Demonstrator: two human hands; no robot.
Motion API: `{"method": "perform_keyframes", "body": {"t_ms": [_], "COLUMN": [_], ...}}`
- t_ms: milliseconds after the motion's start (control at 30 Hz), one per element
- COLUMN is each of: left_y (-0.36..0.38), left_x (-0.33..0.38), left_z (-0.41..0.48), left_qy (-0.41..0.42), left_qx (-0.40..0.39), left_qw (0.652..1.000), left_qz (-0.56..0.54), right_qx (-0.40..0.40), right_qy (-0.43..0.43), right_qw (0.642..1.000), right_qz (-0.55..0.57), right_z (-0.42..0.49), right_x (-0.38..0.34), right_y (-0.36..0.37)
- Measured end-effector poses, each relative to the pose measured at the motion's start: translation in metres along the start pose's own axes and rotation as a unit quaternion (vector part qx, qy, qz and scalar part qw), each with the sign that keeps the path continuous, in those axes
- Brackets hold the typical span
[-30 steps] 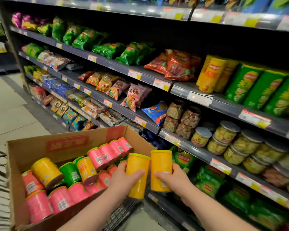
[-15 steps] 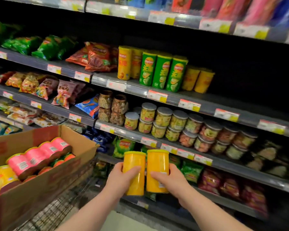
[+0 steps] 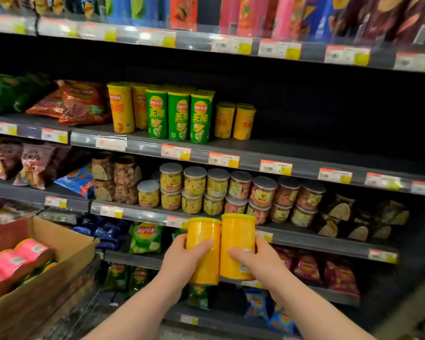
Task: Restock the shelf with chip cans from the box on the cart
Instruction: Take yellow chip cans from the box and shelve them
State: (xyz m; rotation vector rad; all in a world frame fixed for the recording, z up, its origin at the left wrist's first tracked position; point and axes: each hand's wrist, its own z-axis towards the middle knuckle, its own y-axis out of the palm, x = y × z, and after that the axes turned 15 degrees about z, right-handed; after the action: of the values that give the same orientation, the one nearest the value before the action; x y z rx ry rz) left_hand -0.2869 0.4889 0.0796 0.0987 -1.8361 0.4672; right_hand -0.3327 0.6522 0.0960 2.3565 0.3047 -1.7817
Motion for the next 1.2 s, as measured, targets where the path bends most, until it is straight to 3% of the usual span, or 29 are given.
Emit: {"method": "perform_keyframes", "body": {"t_ms": [233,667,1200], "left_y": [0.003,-0.055,-0.065], "left_x": [0.044,0.120,0.134], "left_z": [0.050,0.171,0.228], "left_qy": [0.059,0.149,0.157], "left_qx": [-0.053,-0.030,0.011], "left_qw": [0.997,0.988,0.984], "left_qz": [-0.018,-0.037,-0.086], "right_qx": [0.040,0.064,0.130], "right_qy": [-0.060,-0.161,-0.162], "right_qw": [0.997,0.984,0.976], "right_qz": [0.014,-0.034,-0.065], "right_z": [0.038,0.146,0.253], "right_x": [-0.041,-0.139,-0.198], "right_y": [-0.013,0.036,0.026]}}
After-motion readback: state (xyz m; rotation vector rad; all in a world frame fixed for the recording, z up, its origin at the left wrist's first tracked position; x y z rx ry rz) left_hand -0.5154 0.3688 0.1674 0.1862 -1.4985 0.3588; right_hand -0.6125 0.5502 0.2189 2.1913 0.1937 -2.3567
